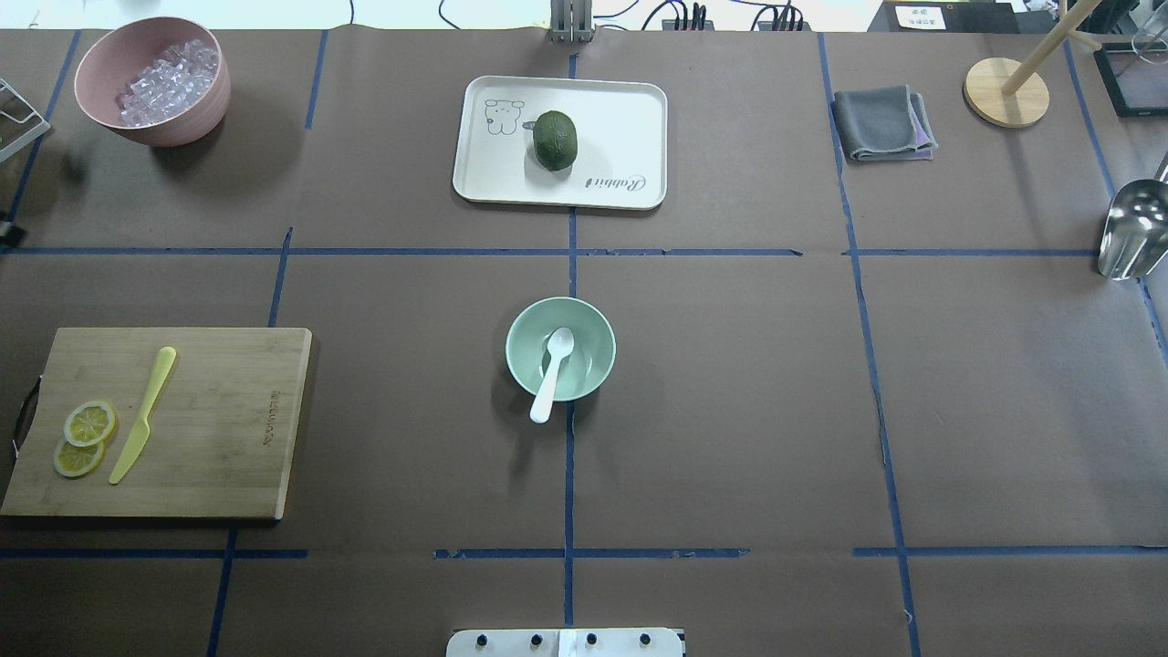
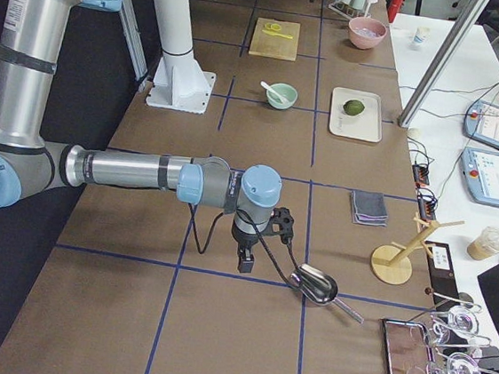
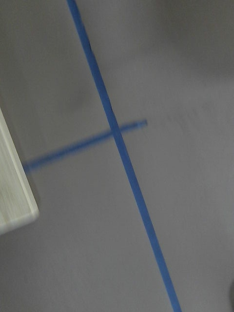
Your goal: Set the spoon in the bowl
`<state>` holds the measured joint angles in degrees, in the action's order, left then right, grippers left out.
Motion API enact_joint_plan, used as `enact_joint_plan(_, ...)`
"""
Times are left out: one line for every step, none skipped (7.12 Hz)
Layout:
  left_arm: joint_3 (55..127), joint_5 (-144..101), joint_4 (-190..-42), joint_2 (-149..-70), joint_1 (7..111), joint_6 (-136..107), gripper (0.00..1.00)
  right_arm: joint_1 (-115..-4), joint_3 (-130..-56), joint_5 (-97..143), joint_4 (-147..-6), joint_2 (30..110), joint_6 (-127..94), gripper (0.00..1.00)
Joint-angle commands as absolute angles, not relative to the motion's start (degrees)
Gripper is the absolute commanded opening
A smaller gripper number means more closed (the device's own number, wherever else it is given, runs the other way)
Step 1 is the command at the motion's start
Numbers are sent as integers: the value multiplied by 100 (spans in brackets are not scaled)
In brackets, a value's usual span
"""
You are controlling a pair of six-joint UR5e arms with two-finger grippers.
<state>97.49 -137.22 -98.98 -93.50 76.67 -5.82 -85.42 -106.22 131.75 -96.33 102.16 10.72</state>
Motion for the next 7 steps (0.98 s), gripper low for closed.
enact_joint_plan(9388,-13834,-9714,-9036,8548,348,100,-8543,-10617,13175,-9633,10213,1055,99)
enact_joint_plan(9361,-13825,-9486,-8870,8804,360,100,-8552,-10617,13175,-9633,10213,1055,99)
enact_joint_plan(9395,-13834,-9527,-8529,8859,404,100,-8552,-10626,13175,-9633,10213,1055,99)
enact_joint_plan(9396,-13643,-9606,-8404,8929,413,100,-8552,-10626,13175,-9633,10213,1055,99)
enact_joint_plan(9404,-13414,-9606,-8428,8947,422,100,-8552,-10626,13175,-9633,10213,1055,99)
enact_joint_plan(9404,-13360,-9537,-8446,8947,448,100,-8552,-10635,13175,-9633,10213,1055,99)
enact_joint_plan(9439,-13368,-9397,-8455,8947,474,100,-8560,-10643,13175,-9633,10213,1055,99)
